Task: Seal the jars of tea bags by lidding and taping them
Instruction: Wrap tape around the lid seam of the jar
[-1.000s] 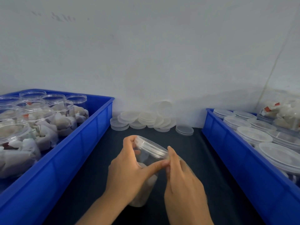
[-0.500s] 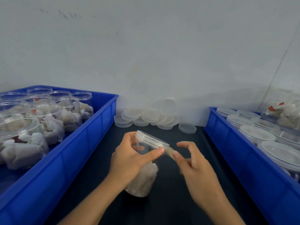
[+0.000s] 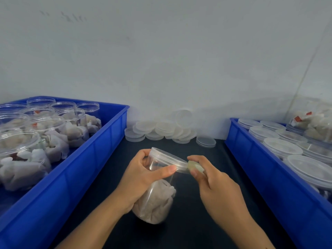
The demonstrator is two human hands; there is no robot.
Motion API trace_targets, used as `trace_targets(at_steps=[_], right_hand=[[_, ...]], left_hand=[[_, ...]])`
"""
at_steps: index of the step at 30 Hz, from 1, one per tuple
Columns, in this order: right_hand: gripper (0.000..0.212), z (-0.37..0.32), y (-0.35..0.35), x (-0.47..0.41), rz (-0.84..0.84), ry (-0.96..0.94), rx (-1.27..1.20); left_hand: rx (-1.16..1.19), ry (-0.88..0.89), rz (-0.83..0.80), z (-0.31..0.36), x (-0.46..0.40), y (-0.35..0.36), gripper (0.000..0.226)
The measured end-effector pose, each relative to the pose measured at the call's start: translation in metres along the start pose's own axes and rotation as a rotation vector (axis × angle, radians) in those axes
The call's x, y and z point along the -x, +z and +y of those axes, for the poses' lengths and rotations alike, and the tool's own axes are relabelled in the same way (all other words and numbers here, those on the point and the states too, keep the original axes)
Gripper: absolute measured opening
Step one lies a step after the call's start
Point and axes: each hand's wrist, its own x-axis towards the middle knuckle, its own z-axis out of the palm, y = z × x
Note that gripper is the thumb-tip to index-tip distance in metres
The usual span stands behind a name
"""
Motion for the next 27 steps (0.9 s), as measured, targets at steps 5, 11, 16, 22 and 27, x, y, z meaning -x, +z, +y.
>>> trace_targets(at_steps=[5,11,16,22,27], right_hand=[[0.031,-0.002,0.004,0.000,-0.001,-0.014,-0.011],[0.037,-0.004,0.011,0.001,-0.012,-0.007,-0.035],[0.039,-0.004,0.015,0.002,-0.032,0.033,-0.099],[0.041,-0.012,0.023,0.011,-0.014,0.115,-0.154],[0.049,-0.019,0.027,0.018,-0.007,0.085,-0.132]], left_hand=[[0.056,0.022,-0.069,-0.002,0.000,-0.002,0.084],[0.103,0.041,-0.087,-0.008,-0.001,-0.005,0.086],[-0.027,0.121,-0.098,-0.009,0.003,-0.004,0.070],[-0.607,0.385,0.283,-0.004,0.018,0.020,0.049],[-0.692,0.371,0.238,-0.004,0.019,0.022,0.083]])
